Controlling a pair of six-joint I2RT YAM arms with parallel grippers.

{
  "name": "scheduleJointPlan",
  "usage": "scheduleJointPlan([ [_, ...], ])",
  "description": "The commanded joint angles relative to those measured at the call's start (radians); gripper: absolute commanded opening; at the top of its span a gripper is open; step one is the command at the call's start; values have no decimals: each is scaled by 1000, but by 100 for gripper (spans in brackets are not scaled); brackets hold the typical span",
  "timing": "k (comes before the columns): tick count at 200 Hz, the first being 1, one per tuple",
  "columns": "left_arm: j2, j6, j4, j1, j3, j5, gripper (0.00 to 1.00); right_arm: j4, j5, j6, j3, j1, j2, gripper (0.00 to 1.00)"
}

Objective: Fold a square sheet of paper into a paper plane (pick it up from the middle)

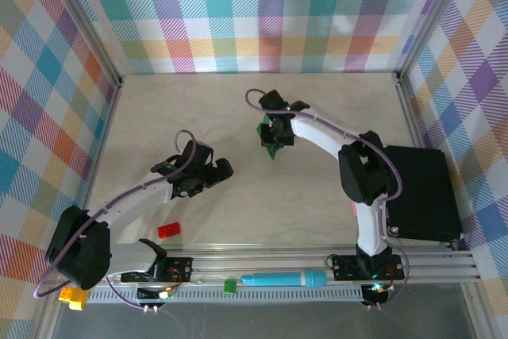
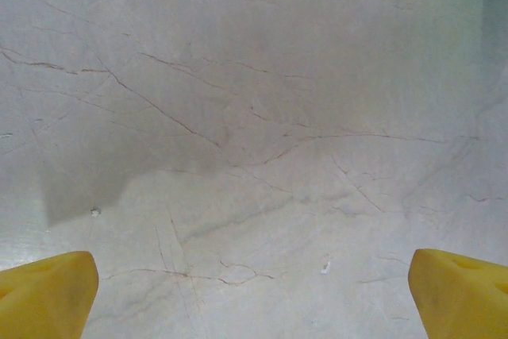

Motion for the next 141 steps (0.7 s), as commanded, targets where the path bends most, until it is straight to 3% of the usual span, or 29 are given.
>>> scheduleJointPlan([
  [1, -41, -18, -45, 10, -1, -13, 100, -49, -18, -84, 95, -35, 81, 10],
  [74, -52, -4, -58, 10, 0, -6, 100, -116, -15, -137, 333, -79, 265, 10],
  [141, 4, 13, -37, 10, 12, 12, 100, -164, -15, -135, 449, -86, 362, 12],
])
